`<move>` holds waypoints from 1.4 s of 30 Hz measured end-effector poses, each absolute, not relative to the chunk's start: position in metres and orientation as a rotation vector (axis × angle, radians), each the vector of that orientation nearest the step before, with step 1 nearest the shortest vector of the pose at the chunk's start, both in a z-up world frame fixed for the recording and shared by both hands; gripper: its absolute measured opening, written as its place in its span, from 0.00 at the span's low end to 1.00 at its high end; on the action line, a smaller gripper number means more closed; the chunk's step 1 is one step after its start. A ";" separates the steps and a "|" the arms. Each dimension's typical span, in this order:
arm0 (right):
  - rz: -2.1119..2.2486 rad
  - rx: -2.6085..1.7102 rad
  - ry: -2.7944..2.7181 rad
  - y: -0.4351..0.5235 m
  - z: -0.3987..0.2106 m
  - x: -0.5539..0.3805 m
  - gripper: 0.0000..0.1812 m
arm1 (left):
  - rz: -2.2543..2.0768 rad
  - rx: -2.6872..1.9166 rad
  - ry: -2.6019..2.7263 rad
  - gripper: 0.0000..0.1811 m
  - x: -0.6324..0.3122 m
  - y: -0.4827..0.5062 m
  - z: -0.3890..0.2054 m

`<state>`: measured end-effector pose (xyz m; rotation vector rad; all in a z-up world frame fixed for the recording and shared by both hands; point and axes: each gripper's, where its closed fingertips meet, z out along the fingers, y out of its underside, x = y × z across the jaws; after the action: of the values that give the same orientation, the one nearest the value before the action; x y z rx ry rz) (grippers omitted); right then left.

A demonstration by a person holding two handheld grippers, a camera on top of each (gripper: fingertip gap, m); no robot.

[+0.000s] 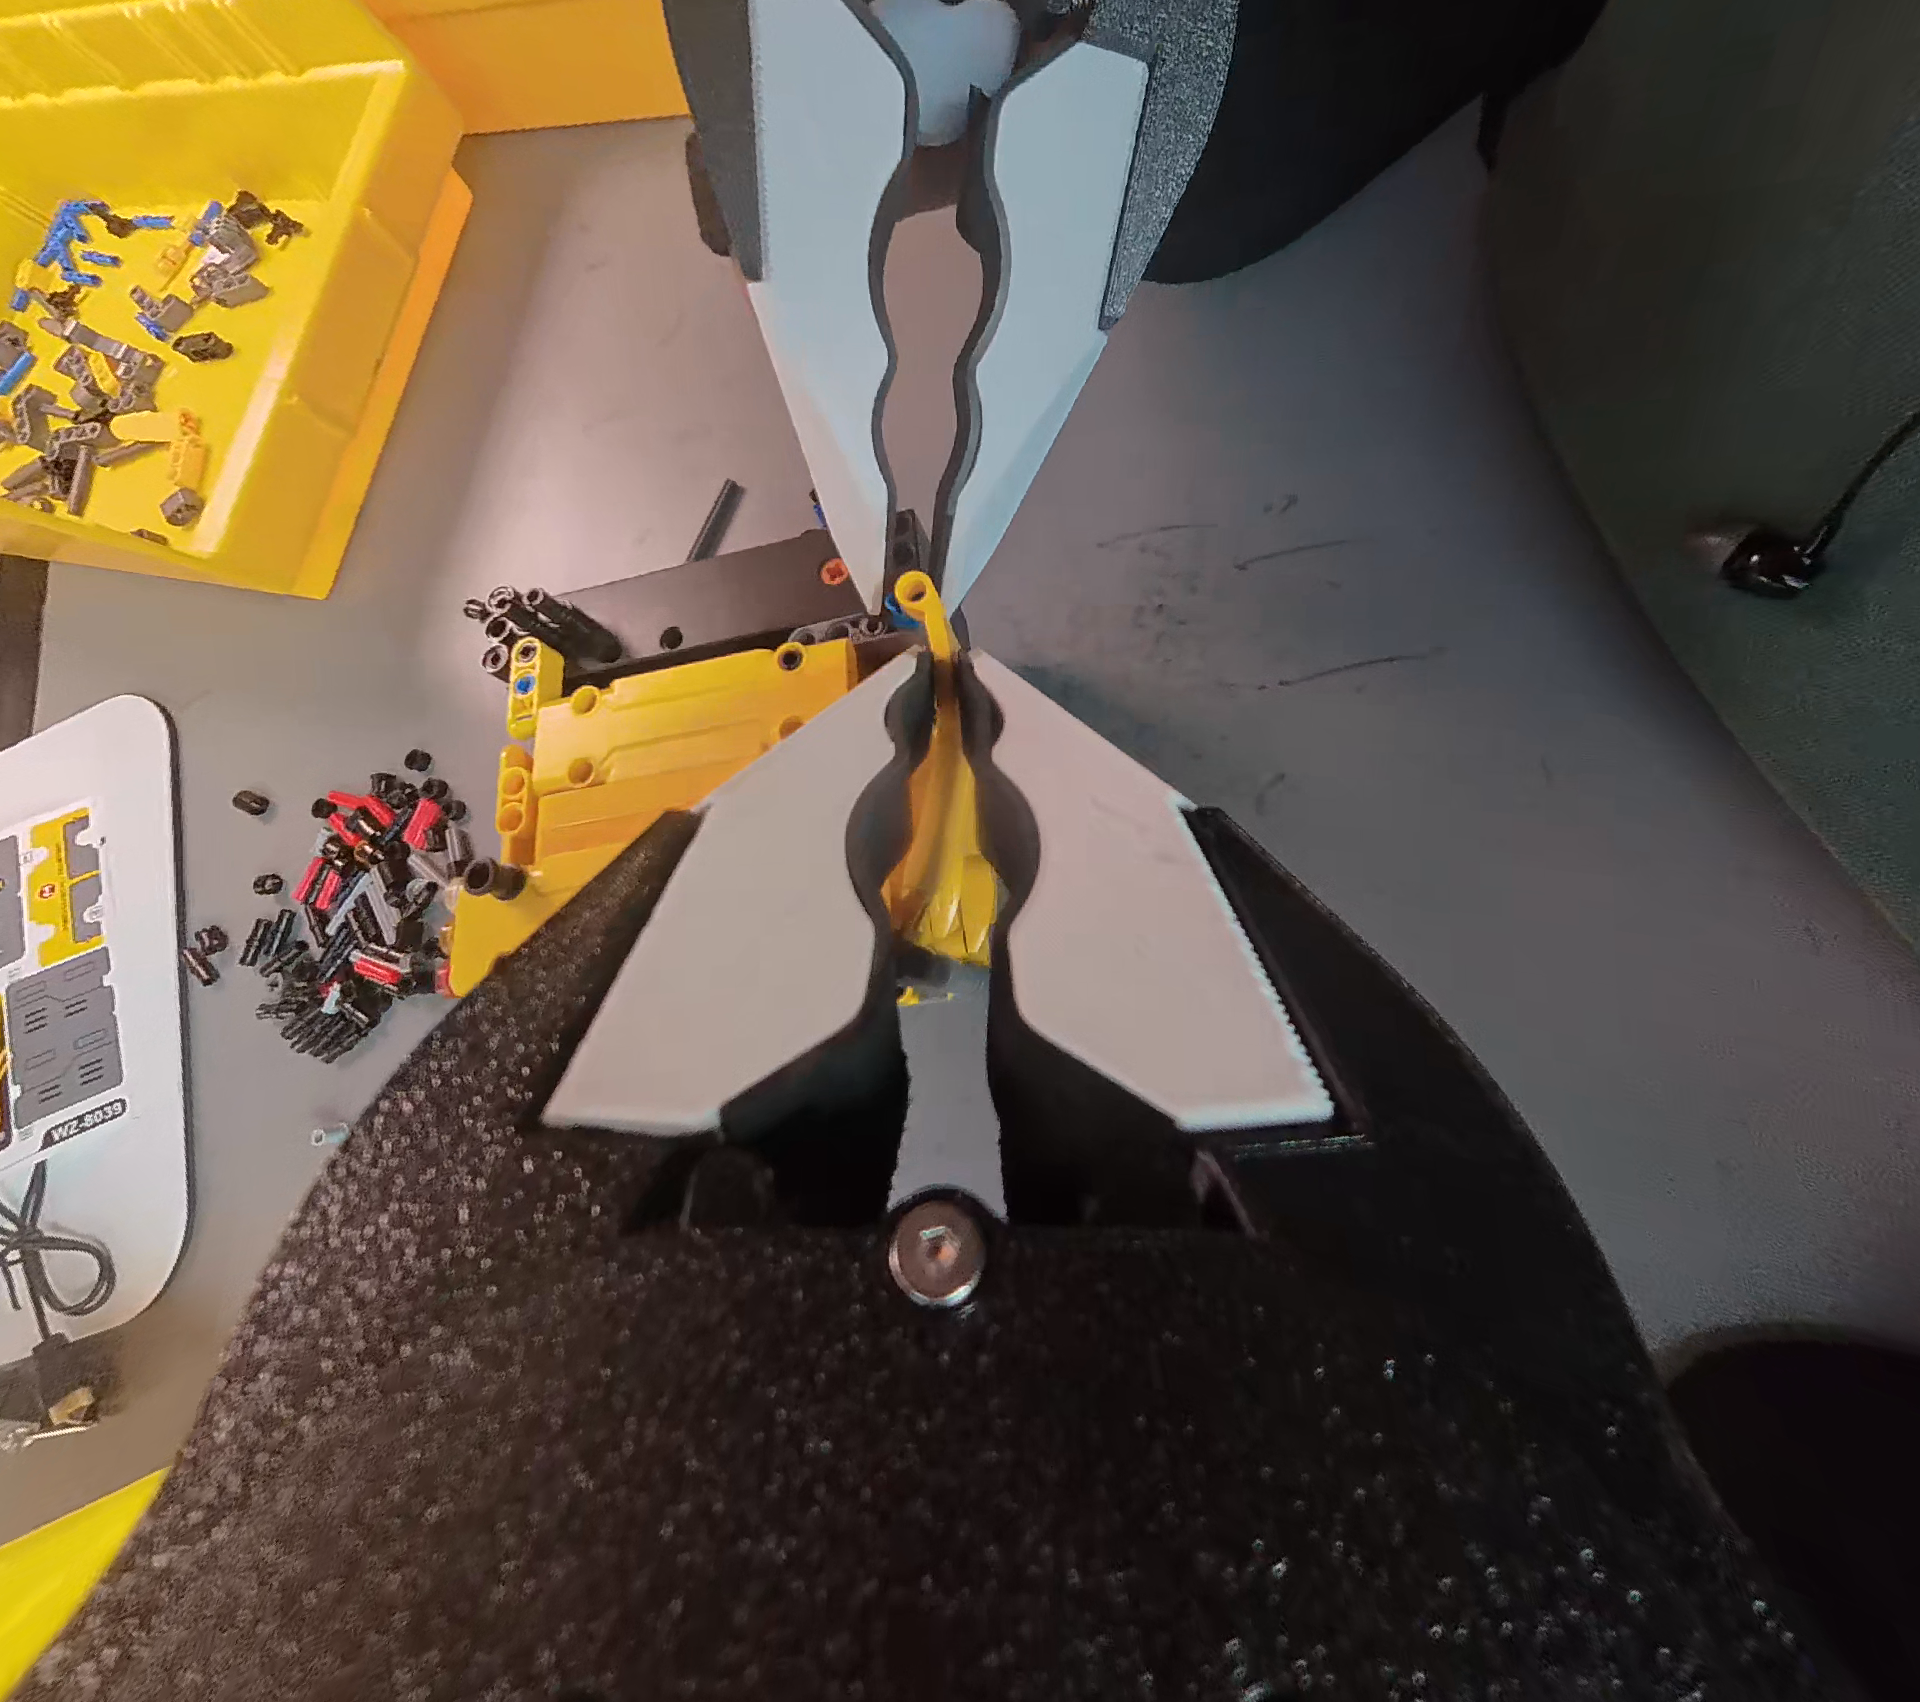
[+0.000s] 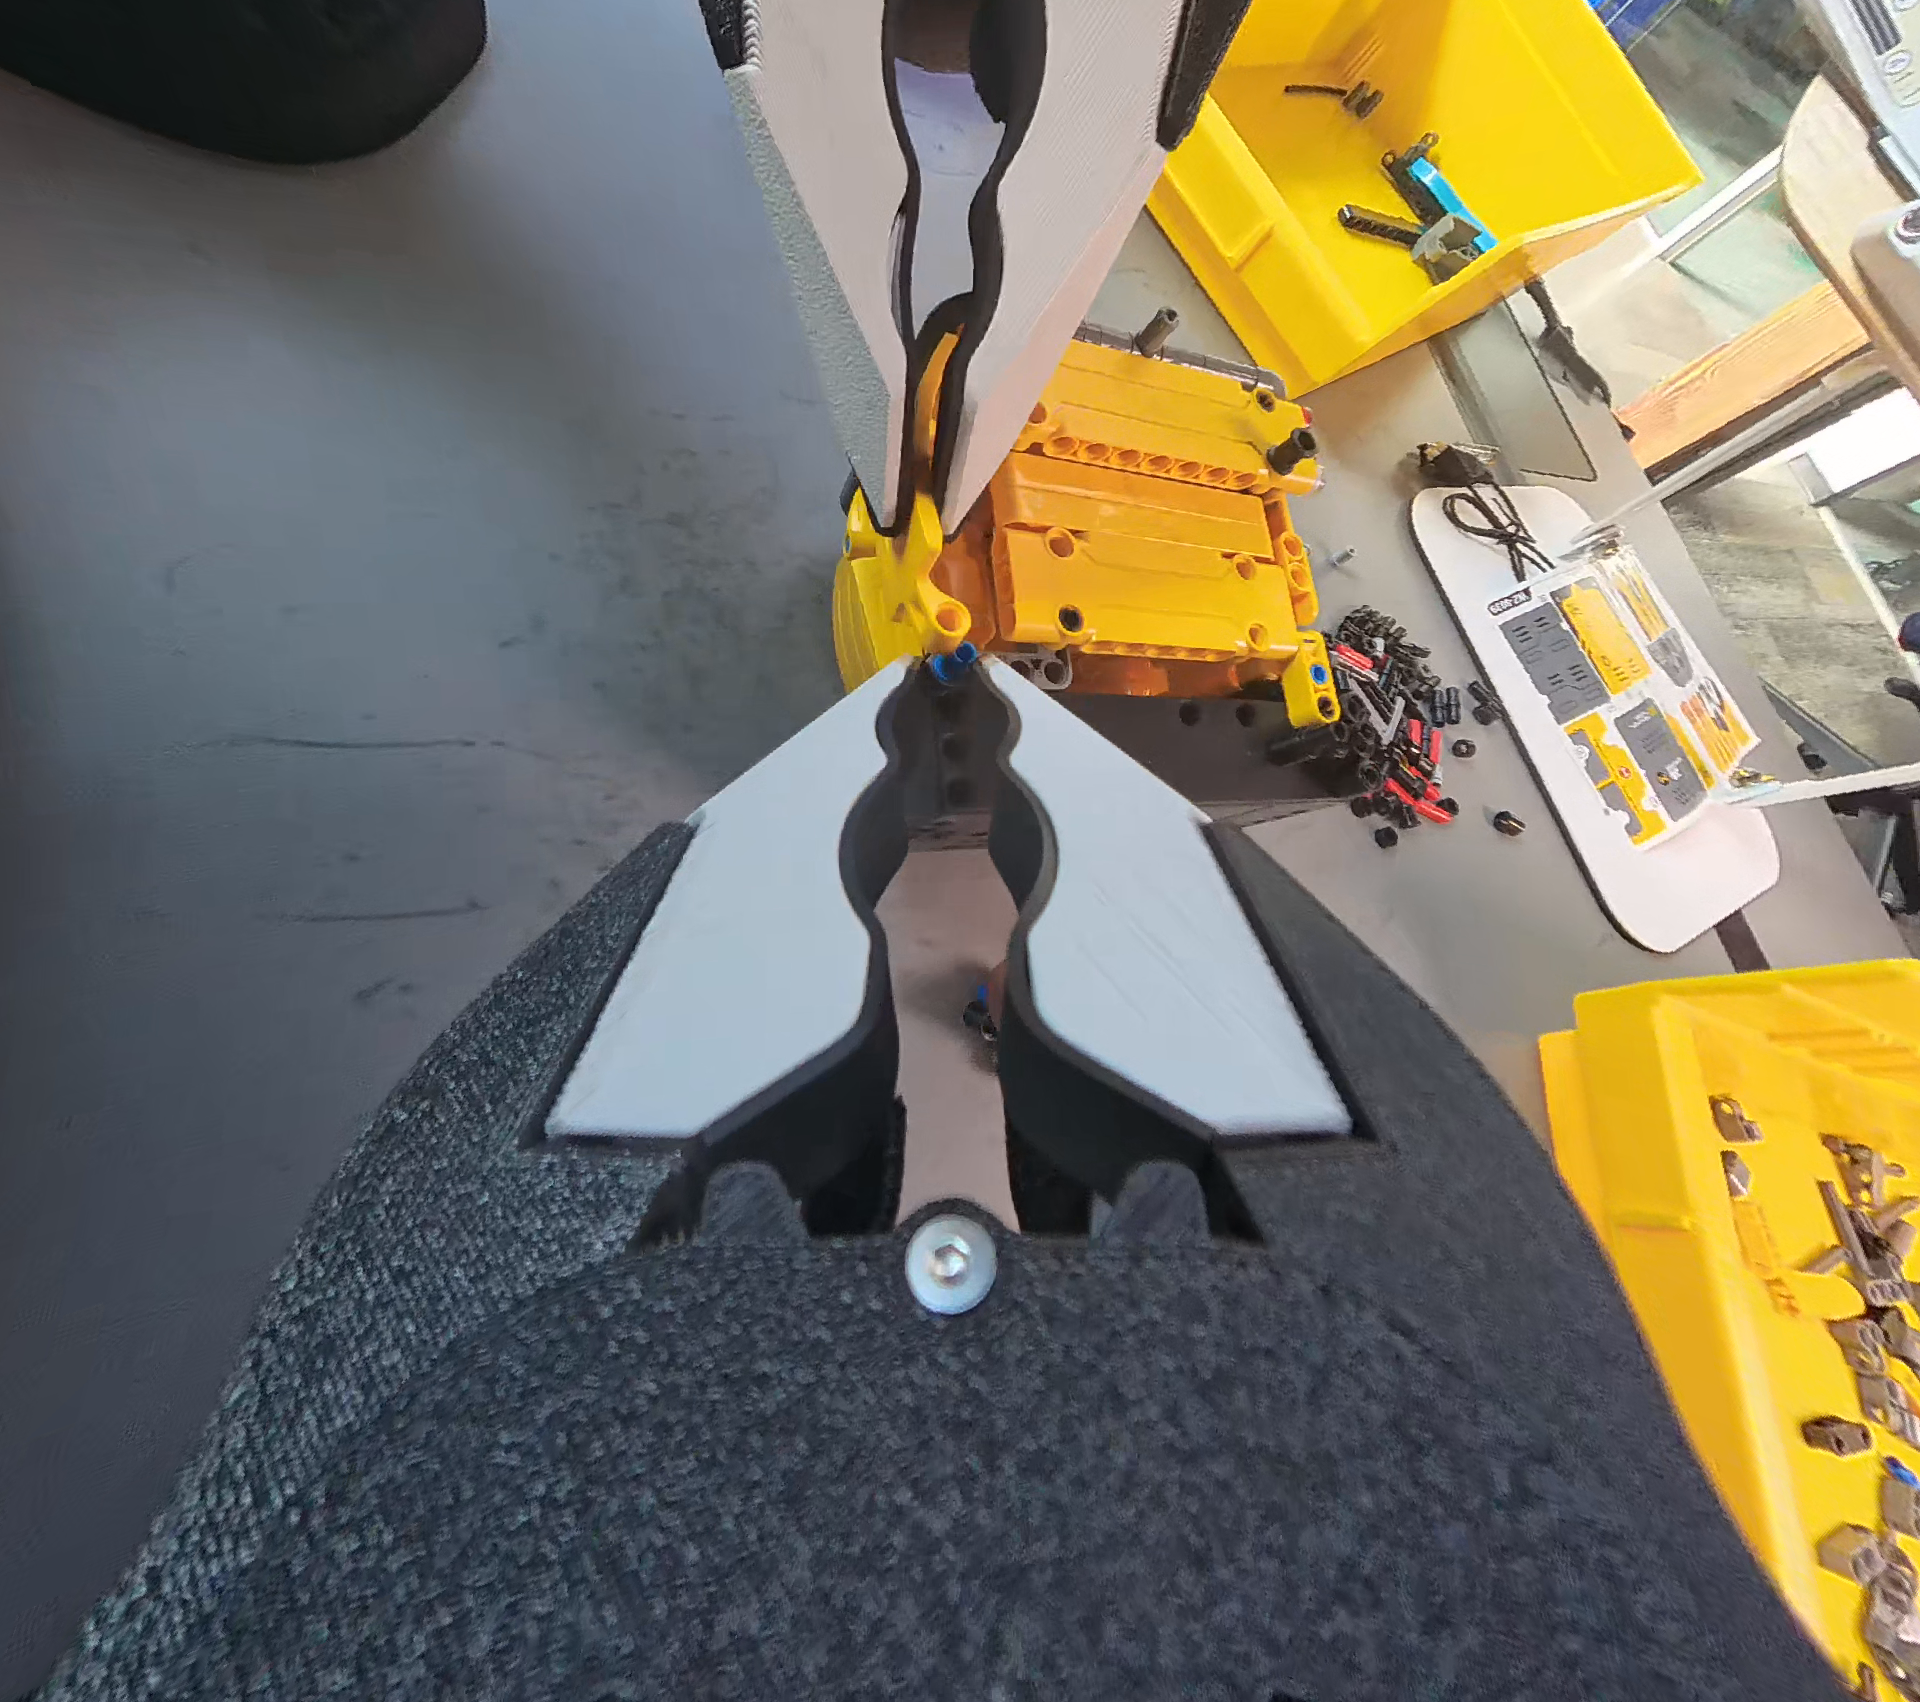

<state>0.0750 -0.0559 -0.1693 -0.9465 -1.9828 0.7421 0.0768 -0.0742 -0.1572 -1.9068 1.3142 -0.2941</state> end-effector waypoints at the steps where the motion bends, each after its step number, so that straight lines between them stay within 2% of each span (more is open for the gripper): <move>1: 0.733 -0.934 -1.983 -0.056 -0.170 0.076 0.04 | -0.282 -1.906 1.326 0.01 0.077 -0.074 -0.158; 5: 0.728 -0.918 -1.989 -0.055 -0.172 0.077 0.05 | -0.243 -1.926 1.342 0.02 0.078 -0.071 -0.161; 8: 0.783 -0.910 -1.983 -0.058 -0.166 0.078 0.09 | -0.220 -1.932 1.352 0.02 0.078 -0.069 -0.161; 20: 0.956 -1.002 -1.987 -0.047 -0.159 0.078 0.05 | -0.137 -1.994 1.345 0.02 0.081 -0.058 -0.162; 32: 1.119 -1.081 -1.947 -0.026 -0.159 0.077 0.05 | -0.105 -2.046 1.219 0.02 0.081 -0.038 -0.161; 37: 1.117 -1.075 -1.984 -0.018 -0.165 0.080 0.09 | -0.149 -2.040 1.180 0.02 0.082 -0.035 -0.161; 42: 1.102 -1.054 -2.008 -0.020 -0.170 0.076 0.03 | -0.145 -2.058 1.154 0.02 0.080 -0.034 -0.161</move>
<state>0.0756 -0.0205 -0.1705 -1.0538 -2.0075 1.1020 0.0795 -0.0340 -0.1615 -2.0576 1.1544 -0.1447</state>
